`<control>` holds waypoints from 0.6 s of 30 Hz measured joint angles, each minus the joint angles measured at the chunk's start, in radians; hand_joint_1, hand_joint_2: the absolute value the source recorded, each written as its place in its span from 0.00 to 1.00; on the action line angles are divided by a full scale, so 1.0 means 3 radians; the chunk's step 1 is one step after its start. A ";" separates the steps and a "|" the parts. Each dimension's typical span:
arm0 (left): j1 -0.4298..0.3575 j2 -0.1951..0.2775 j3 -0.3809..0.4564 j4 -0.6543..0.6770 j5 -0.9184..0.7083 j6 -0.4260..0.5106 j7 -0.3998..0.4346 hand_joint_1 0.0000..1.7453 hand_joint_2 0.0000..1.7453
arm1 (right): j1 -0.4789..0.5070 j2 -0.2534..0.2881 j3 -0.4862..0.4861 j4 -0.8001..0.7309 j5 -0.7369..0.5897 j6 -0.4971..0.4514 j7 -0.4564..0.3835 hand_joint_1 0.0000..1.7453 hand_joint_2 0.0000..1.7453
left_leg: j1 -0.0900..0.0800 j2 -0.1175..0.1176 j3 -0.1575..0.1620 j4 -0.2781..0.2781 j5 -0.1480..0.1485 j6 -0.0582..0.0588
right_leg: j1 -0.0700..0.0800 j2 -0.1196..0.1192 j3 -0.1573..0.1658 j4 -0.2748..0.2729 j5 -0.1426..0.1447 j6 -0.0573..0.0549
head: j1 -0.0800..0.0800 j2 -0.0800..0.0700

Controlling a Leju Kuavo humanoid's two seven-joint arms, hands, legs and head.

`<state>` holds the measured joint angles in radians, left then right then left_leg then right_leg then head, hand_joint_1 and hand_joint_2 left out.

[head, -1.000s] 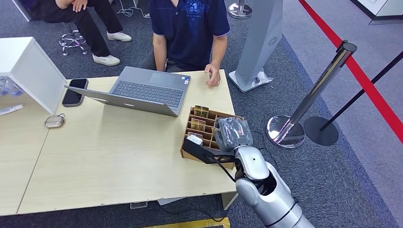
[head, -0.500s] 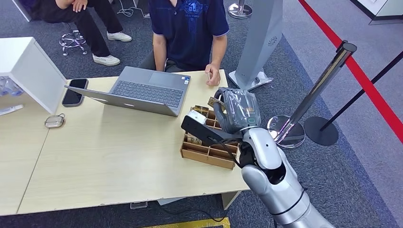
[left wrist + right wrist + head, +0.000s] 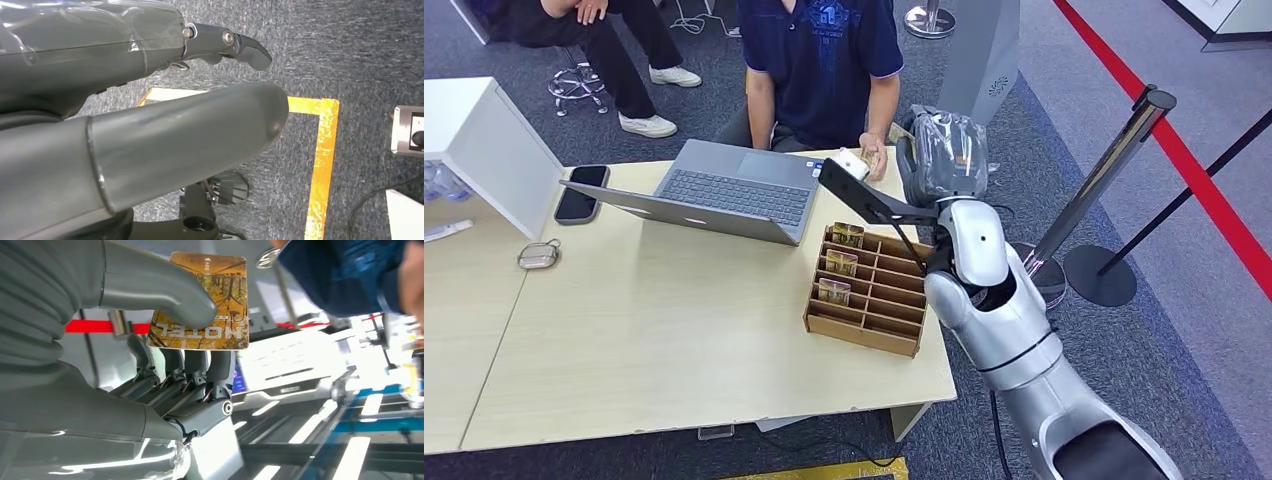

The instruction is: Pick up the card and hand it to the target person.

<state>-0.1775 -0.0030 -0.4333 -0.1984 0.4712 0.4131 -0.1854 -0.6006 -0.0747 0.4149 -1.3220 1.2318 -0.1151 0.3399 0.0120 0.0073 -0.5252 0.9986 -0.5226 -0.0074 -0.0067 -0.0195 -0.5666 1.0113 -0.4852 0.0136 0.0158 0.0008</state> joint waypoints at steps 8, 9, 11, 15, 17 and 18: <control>-0.0075 -0.0025 -0.0061 0.0000 -0.0131 -0.0024 0.0101 0.00 0.00 | -0.0272 0.0021 -0.0126 0.0878 -0.0094 -0.0158 -0.0243 0.77 1.00 | 0.0000 0.0000 0.0000 0.0000 0.0000 0.0000 | 0.0000 0.0000 -0.0001 0.0000 0.0000 0.0000 | 0.0000 0.0000; -0.0085 -0.0028 -0.0073 0.0000 -0.0141 -0.0031 0.0114 0.00 0.00 | -0.0291 0.0021 -0.0139 0.0977 -0.0095 -0.0170 -0.0254 0.77 1.00 | 0.0000 0.0000 -0.0001 0.0000 0.0000 0.0000 | 0.0000 0.0000 -0.0001 0.0000 0.0000 0.0000 | 0.0000 0.0000; -0.0105 -0.0032 -0.0090 0.0000 -0.0159 -0.0045 0.0129 0.00 0.00 | -0.0331 0.0022 -0.0152 0.1174 -0.0080 -0.0183 -0.0260 0.76 1.00 | 0.0000 0.0000 -0.0001 0.0001 0.0000 0.0000 | 0.0000 0.0000 -0.0001 0.0000 0.0000 0.0000 | 0.0000 0.0000; -0.0132 -0.0038 -0.0122 0.0000 -0.0181 -0.0054 0.0140 0.00 0.00 | -0.0375 0.0029 -0.0153 0.1539 -0.0043 -0.0206 -0.0260 0.75 1.00 | 0.0000 -0.0001 -0.0001 0.0001 0.0000 0.0000 | 0.0000 0.0000 -0.0001 0.0000 0.0000 0.0000 | 0.0000 0.0000; -0.0136 -0.0041 -0.0146 0.0000 -0.0190 -0.0055 0.0153 0.00 0.00 | -0.0377 0.0035 -0.0152 0.1682 -0.0042 -0.0225 -0.0265 0.74 1.00 | 0.0000 -0.0001 -0.0001 0.0001 0.0000 0.0000 | 0.0000 0.0000 -0.0002 0.0000 0.0000 0.0000 | 0.0000 0.0000; -0.0138 -0.0042 -0.0156 0.0000 -0.0193 -0.0055 0.0159 0.00 0.00 | -0.0377 0.0039 -0.0152 0.1749 -0.0043 -0.0234 -0.0268 0.74 1.00 | 0.0000 -0.0001 -0.0001 0.0001 0.0000 0.0000 | 0.0000 0.0000 -0.0002 0.0000 0.0000 0.0000 | 0.0000 0.0000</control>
<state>-0.2190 -0.0155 -0.4802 -0.1984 0.4132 0.3967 -0.1378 -0.7138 -0.0629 0.3693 -0.7973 1.2188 -0.1852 0.2594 0.0120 0.0071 -0.5255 0.9988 -0.5226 -0.0074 -0.0066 -0.0195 -0.5672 1.0114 -0.4852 0.0136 0.0158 0.0008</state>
